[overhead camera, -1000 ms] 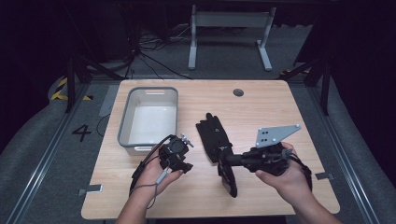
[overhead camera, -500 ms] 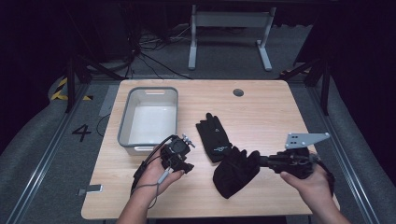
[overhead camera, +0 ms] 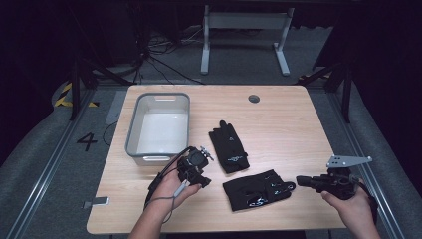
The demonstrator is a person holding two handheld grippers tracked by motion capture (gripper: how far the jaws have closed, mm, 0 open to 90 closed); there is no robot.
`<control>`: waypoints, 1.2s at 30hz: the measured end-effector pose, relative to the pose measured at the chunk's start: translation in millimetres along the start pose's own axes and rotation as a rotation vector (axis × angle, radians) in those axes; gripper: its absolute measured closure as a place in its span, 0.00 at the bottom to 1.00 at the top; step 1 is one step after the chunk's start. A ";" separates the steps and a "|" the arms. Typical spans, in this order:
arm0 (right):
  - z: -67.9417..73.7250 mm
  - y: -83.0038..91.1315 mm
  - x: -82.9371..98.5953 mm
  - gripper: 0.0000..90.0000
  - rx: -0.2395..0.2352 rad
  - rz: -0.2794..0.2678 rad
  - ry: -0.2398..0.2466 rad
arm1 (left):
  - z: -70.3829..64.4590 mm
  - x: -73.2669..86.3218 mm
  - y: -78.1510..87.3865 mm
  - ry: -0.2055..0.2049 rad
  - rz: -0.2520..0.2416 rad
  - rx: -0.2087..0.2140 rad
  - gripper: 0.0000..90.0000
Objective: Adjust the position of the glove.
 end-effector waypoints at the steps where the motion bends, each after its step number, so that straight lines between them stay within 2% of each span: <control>1: -2.2 -3.1 3.7 1.00 0.007 0.012 -0.003 | -0.8 -0.4 -0.8 -0.002 0.004 0.002 0.62; 4: -6.8 -9.0 7.7 1.00 0.028 0.036 0.002 | -4.1 -2.5 -2.7 -0.014 0.004 0.002 0.62; 6: -7.5 -11.1 4.8 1.00 0.048 0.042 0.035 | -7.3 -4.1 -3.8 -0.022 0.000 0.002 0.62; 7: -8.8 -13.8 0.9 1.00 0.080 0.054 0.063 | -10.4 -5.8 -4.8 -0.032 -0.001 0.008 0.63; 11: -14.2 -21.5 -3.3 0.99 0.099 0.077 0.089 | -17.2 -8.7 -6.6 -0.044 -0.017 0.023 0.64; 12: -16.5 -25.9 -4.0 0.99 0.116 0.094 0.106 | -19.1 -9.4 -7.0 -0.047 -0.018 0.027 0.66; 13: -18.7 -34.0 -3.8 0.98 0.121 0.132 0.127 | -25.3 -10.9 -8.6 -0.058 -0.018 0.038 0.70; 14: -18.7 -34.0 -3.8 0.98 0.121 0.132 0.127 | -25.3 -10.9 -8.6 -0.058 -0.018 0.038 0.71; 16: -18.3 -43.4 -3.6 0.94 0.134 0.167 0.160 | -34.4 -13.8 -13.8 -0.076 -0.022 0.060 0.73; 19: -16.2 -50.7 -5.5 0.88 0.117 0.188 0.177 | -40.3 -16.5 -20.9 -0.079 -0.032 0.093 0.77; 24: -10.8 -64.0 -10.0 0.81 0.079 0.230 0.186 | -49.4 -20.0 -29.4 -0.096 -0.042 0.103 0.81; 26: -8.3 -69.7 -10.6 0.81 0.094 0.250 0.211 | -55.7 -23.5 -33.3 -0.103 -0.061 0.121 0.83; 29: -6.8 -77.3 -8.9 0.81 0.116 0.294 0.240 | -60.7 -25.5 -41.7 -0.107 -0.042 0.132 0.86; 31: -7.5 -80.2 -7.5 0.82 0.111 0.309 0.241 | -62.1 -25.7 -46.3 -0.113 -0.025 0.140 0.91; 33: -7.3 -80.3 -6.8 0.83 0.108 0.311 0.238 | -64.5 -25.3 -56.3 -0.119 0.013 0.118 0.94; 36: -6.3 -80.2 -5.9 0.84 0.114 0.316 0.237 | -64.8 -25.2 -60.5 -0.117 0.018 0.121 0.98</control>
Point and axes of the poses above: each handheld gripper's, and its own axes: y roughly backward along the jaws, x roughly out of its underside, z roughly to its left, the point moved 2 cm from there along -y, roughly forward along the jaws, and after that the axes turned 2 degrees about -z, right-handed, at the moved point
